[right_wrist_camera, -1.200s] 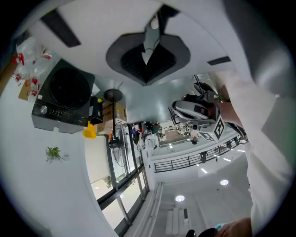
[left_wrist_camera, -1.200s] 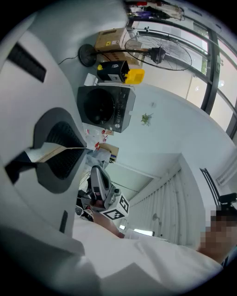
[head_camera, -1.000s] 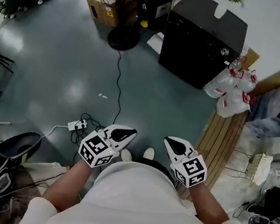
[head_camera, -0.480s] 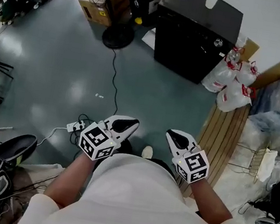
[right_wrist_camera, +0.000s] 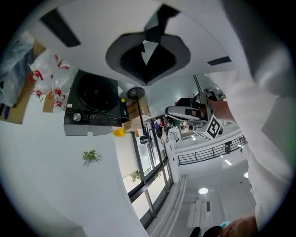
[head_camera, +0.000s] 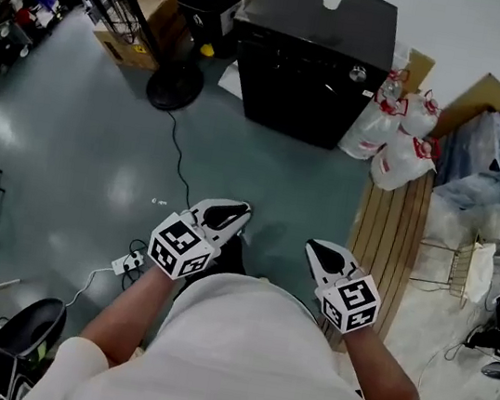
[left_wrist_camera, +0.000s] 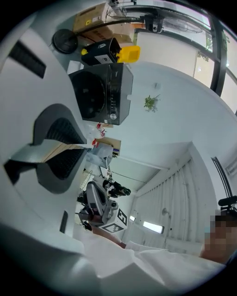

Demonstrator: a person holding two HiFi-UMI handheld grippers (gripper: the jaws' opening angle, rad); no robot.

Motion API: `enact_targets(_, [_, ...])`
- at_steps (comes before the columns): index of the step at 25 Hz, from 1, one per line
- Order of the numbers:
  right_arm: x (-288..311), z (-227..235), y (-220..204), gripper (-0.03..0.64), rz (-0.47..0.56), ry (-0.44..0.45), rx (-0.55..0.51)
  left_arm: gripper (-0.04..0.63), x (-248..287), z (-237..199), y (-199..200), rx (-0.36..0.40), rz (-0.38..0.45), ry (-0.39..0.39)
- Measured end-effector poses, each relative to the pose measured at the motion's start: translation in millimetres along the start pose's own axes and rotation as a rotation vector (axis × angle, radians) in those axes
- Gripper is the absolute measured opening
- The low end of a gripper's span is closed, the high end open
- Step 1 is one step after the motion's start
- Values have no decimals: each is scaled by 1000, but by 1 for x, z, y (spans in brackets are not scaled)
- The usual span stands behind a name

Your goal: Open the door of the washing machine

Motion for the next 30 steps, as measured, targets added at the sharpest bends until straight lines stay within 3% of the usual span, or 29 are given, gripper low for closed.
enact_targets(7, [56, 33, 55, 18, 21, -138, 94, 69, 57, -127, 6, 40, -65, -83])
enact_targets(12, [95, 50, 85, 26, -12, -209, 133, 91, 103, -239, 1, 80, -123, -58])
enact_targets(23, [145, 81, 103, 31, -121, -355, 259, 94, 203, -435, -25, 125, -247, -20])
enact_targets(30, [155, 99, 94, 32, -179, -395, 322, 101, 266, -513, -66, 181, -392, 8])
Point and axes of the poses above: the fingertips, and each gripper's own axes: x forward along the fingers, z to its right, y out of its top, the point moved 2 cm from there along -x, backward along the fingers, and after that the axes turned 5 degrees about x, right-handed, at the moved point
